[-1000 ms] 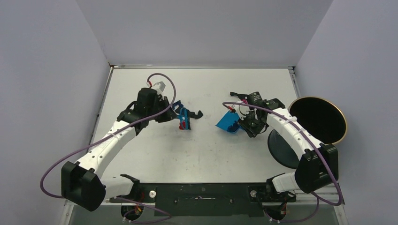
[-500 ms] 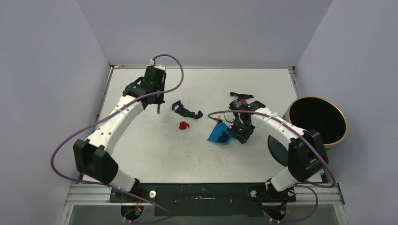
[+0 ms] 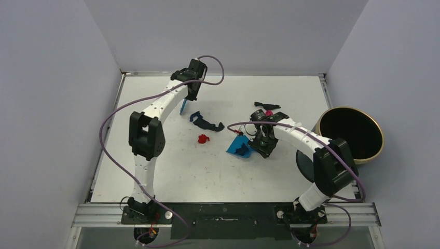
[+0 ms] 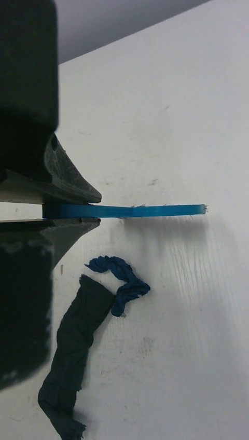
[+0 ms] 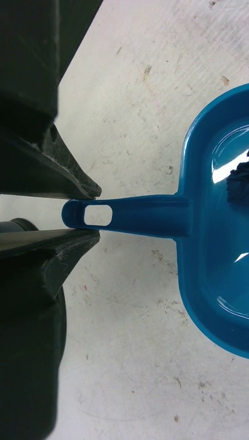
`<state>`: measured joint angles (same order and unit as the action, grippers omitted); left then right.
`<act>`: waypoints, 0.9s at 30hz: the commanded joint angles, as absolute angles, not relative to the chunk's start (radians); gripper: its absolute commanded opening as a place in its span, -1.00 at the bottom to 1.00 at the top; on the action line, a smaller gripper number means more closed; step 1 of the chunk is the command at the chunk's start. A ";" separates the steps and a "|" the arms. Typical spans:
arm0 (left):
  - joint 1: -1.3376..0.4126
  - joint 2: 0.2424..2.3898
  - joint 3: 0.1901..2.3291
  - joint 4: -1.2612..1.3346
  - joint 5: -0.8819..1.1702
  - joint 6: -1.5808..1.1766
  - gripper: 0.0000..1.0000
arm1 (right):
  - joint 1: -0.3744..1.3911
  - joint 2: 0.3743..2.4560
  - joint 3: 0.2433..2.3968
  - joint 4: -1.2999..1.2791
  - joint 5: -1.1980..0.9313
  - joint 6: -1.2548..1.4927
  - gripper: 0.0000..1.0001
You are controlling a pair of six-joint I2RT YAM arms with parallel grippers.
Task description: Sweep away the paper scraps from the table
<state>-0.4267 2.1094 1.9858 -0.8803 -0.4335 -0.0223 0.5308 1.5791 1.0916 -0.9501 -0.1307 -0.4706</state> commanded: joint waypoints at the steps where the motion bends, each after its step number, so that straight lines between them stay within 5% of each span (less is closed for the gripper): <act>1: -0.440 2.197 2.133 -0.944 -0.306 0.044 -0.97 | 0.528 1.615 1.103 -0.898 -0.126 -0.449 -0.89; 27: -0.597 2.005 1.788 -0.761 0.356 -0.161 -0.95 | 0.509 1.732 1.118 -0.800 -0.236 -0.425 -0.89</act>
